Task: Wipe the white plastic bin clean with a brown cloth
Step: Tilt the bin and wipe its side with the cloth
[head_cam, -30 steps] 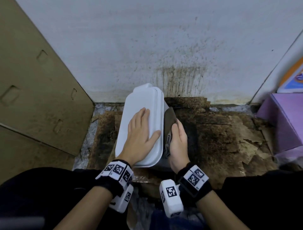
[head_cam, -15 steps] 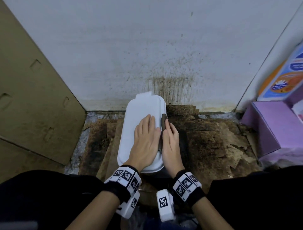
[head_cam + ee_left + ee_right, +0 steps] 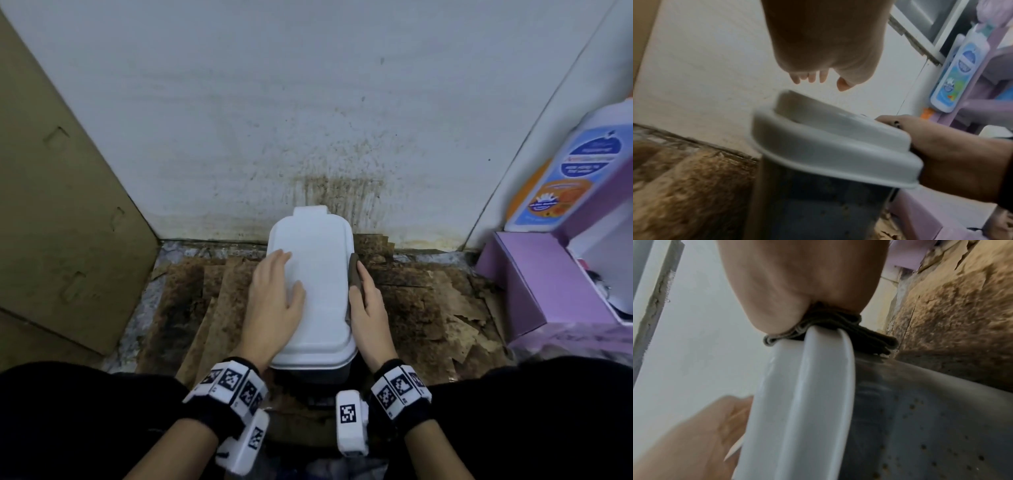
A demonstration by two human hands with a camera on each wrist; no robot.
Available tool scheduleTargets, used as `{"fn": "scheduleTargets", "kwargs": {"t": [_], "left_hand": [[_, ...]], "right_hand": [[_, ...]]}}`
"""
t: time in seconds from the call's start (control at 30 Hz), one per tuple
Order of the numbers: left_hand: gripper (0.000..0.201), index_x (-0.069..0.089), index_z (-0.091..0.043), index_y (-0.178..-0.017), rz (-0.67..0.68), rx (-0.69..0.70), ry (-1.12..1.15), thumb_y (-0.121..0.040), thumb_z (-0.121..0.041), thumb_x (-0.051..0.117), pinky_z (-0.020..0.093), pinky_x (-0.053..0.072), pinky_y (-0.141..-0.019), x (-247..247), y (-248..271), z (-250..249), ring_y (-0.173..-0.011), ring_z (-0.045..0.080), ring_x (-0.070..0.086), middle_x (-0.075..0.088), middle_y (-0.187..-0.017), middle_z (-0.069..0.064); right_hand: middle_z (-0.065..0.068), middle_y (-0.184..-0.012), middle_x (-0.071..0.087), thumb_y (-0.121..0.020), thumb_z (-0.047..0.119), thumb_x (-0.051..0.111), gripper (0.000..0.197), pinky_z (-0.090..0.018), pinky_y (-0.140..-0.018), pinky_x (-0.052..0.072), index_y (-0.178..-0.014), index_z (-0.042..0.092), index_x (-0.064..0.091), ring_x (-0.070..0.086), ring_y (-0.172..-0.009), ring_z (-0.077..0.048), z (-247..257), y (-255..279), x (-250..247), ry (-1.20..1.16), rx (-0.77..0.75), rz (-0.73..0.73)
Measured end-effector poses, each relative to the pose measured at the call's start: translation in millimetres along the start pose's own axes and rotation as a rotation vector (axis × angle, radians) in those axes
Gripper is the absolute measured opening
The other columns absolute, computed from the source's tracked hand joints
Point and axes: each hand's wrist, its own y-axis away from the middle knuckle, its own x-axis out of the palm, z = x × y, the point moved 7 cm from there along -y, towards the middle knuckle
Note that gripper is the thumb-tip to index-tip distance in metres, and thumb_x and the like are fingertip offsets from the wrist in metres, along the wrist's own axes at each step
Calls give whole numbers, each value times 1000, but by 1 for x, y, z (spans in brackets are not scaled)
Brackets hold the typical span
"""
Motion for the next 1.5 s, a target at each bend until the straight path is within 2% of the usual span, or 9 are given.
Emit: {"fn": "scheduleTargets", "kwargs": {"t": [0.17,0.33,0.4,0.5,0.8,1.0,1.17,1.33,1.5], "left_hand": [[66,27,-10,-156,83,-348,-99,-105,-50,38,44,29,-113,-2,11,34,-143,33,32,32,-155,14],[69,30,-32,-150,230,-403,86,-95,-72,40,34,39,-87,20,17,34,-111,29,55,40,-130,3],[73,30,-41,-148,235,-411,126,-88,-80,44,36,42,-90,25,15,38,-106,22,51,47,-127,-1],[86,27,-44,-148,223,-403,181,-78,-90,47,46,50,-100,29,13,43,-117,20,58,58,-132,-8],[105,-2,-50,-158,282,-405,242,-78,-87,55,43,55,-96,24,13,36,-121,20,62,52,-150,-7],[98,-2,-58,-156,294,-327,324,-87,-66,66,35,63,-72,5,-9,27,-84,9,76,68,-112,-18],[100,8,-43,-161,281,-391,267,-84,-70,66,40,57,-87,1,-19,41,-98,12,67,57,-121,-13],[97,20,-26,-160,140,-451,179,-85,-72,61,39,50,-85,-3,-16,51,-101,16,61,56,-106,-9],[104,18,-18,-160,102,-516,138,-84,-77,58,46,40,-108,-6,5,49,-140,28,43,36,-157,9]], "right_hand": [[14,-161,25,-107,50,29,48,-45,-122,14,-155,50,21,13,-152,-12,-1,2,-12,-18,69,1],[13,-160,21,-90,74,47,80,-57,-122,21,-155,53,7,11,-152,-17,-9,-1,-15,22,79,51],[11,-155,28,-78,78,55,94,-58,-118,30,-155,54,6,20,-149,-22,-13,-3,-17,40,89,60],[10,-151,31,-84,69,60,92,-58,-116,34,-155,52,5,24,-146,-23,-13,-2,-17,69,71,54],[7,-149,32,-91,53,65,87,-54,-118,32,-159,44,11,25,-145,-21,-11,8,-20,48,72,-55],[2,-156,22,-94,50,62,89,-47,-119,26,-160,37,4,15,-144,-17,-13,33,-2,9,84,-232],[6,-158,8,-95,53,58,98,-42,-120,23,-158,35,-14,8,-141,-13,-12,33,22,57,60,-149],[7,-159,1,-97,57,52,95,-48,-122,21,-156,37,-20,1,-145,-15,-9,12,20,61,46,-80],[6,-162,-10,-95,63,50,100,-51,-121,21,-155,36,-25,-8,-151,-19,4,-30,-2,71,93,67]]}}
